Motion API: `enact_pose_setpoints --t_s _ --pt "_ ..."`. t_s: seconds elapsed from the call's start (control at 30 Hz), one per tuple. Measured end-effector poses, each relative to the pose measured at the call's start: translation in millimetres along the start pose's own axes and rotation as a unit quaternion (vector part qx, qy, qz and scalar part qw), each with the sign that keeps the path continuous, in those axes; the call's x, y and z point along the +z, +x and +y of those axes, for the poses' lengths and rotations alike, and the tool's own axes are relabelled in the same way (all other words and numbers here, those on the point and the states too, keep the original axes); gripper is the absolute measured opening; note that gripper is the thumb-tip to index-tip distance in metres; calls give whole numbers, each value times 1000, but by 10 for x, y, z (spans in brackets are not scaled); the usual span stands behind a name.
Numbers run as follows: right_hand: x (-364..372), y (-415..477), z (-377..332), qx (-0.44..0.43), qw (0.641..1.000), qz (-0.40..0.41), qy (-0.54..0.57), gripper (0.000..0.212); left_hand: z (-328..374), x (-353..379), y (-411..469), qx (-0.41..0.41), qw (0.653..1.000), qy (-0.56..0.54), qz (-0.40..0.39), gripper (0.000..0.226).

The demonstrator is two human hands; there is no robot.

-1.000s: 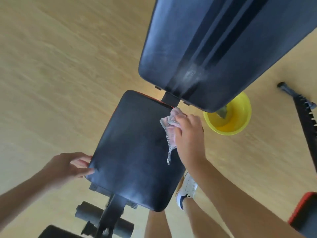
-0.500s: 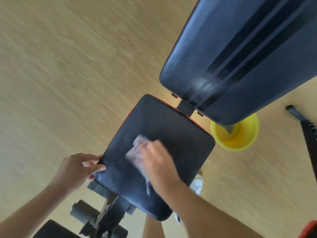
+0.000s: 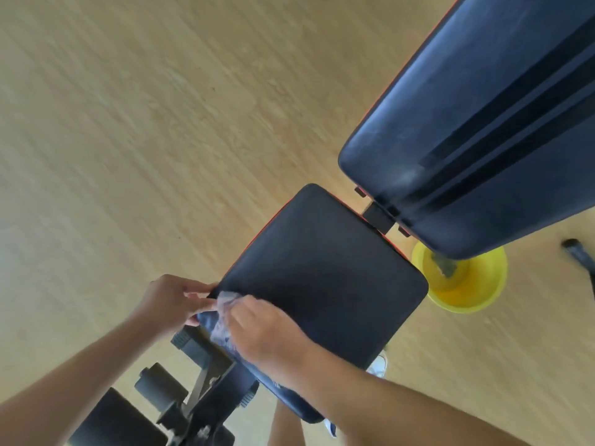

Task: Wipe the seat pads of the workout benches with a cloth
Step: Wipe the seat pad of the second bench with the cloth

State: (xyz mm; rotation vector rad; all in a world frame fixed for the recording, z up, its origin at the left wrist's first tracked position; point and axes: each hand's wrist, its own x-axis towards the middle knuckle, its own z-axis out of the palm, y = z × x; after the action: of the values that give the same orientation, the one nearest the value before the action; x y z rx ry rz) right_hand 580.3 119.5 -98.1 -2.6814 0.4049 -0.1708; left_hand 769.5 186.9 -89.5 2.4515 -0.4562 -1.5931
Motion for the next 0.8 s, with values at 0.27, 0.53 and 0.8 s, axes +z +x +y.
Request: enact_pose_setpoints --t_s 0.27,0.53,0.8 --pt "-646 762 1408 282 949 114 -85 21 -36 13 27 1 999 -37 1 30" --pt "0 -223 -305 -1 990 -94 108 19 -49 -15 42 21 1000 -22 7 29" --pt "-718 -678 1127 442 883 146 -55 26 12 -2 6 -1 999 -36 8 27"
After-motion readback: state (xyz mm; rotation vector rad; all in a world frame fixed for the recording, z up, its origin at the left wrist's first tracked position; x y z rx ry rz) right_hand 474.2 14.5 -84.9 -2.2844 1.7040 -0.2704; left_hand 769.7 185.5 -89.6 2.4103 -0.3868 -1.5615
